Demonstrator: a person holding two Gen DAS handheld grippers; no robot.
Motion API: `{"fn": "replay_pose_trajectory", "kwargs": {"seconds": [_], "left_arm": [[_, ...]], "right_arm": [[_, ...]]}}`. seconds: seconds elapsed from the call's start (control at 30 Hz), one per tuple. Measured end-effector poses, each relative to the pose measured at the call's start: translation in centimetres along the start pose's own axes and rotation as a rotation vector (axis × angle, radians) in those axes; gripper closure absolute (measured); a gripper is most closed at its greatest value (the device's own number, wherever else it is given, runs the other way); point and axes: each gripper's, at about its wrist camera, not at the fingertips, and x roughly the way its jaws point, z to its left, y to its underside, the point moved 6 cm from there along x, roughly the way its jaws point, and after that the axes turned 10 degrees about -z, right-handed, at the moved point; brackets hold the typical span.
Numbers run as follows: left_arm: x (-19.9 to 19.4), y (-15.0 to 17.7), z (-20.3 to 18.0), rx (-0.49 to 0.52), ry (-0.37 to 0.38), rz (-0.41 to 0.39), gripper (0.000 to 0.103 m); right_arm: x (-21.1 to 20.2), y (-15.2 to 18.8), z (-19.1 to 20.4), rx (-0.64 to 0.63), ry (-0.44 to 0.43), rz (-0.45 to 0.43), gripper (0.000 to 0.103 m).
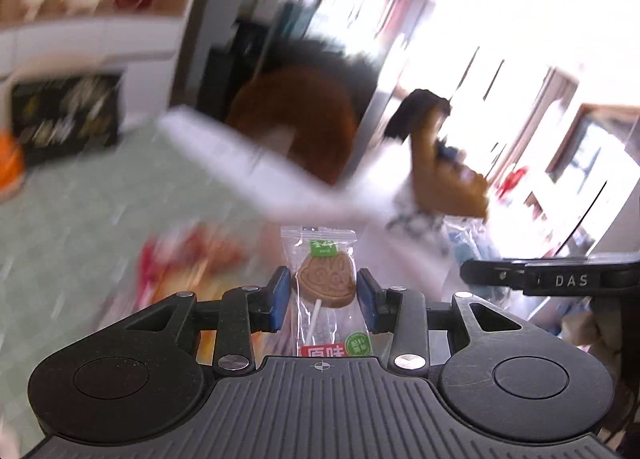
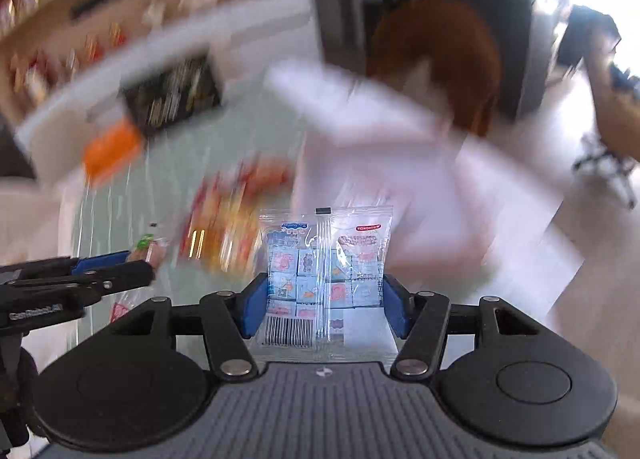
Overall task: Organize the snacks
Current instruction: 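Carry the lollipop and candy bag over the pink box and release both inside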
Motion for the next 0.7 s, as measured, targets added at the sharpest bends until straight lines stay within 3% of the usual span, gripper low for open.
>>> {"fn": "replay_pose_trajectory", "kwargs": {"seconds": [0.1, 0.2, 0.27, 0.37, 0.53, 0.63, 0.7], "left_arm": [[5.7, -2.9, -1.8, 0.023, 0.041, -0.008, 0.061], [12.0, -1.3, -1.9, -0.071, 0.066, 0.075, 0.061], [15.6, 0.8, -1.6, -0.149, 0.097, 0.135, 0.060], [19.3, 3.7, -1.0, -0.162, 0.099, 0.225, 0.063], [17.5, 1.6, 3.6, -0.149, 0.066, 0.132, 0.063], [15.0, 0.0, 8.1, -0.085, -0.022, 0.106, 0.063], [12.7, 0.1, 11.9, -0.051, -0.100, 0.107, 0.063]], "right_arm": [[0.0, -6.4, -2.4, 0.014, 0.025, -0.097, 0.044], [2.7, -9.8, -4.6, 0.013, 0.081, -0.114, 0.044], [5.3, -10.0, -5.7, 0.021, 0.103, -0.081, 0.044], [9.1, -8.4, -7.0, 0.063, 0.098, -0.011, 0.044], [14.4, -4.6, -8.7, 0.136, 0.081, 0.128, 0.038], [15.7, -3.7, -9.1, 0.140, 0.116, 0.133, 0.026], [16.3, -3.4, -8.9, 0.125, 0.146, 0.133, 0.026]]}}
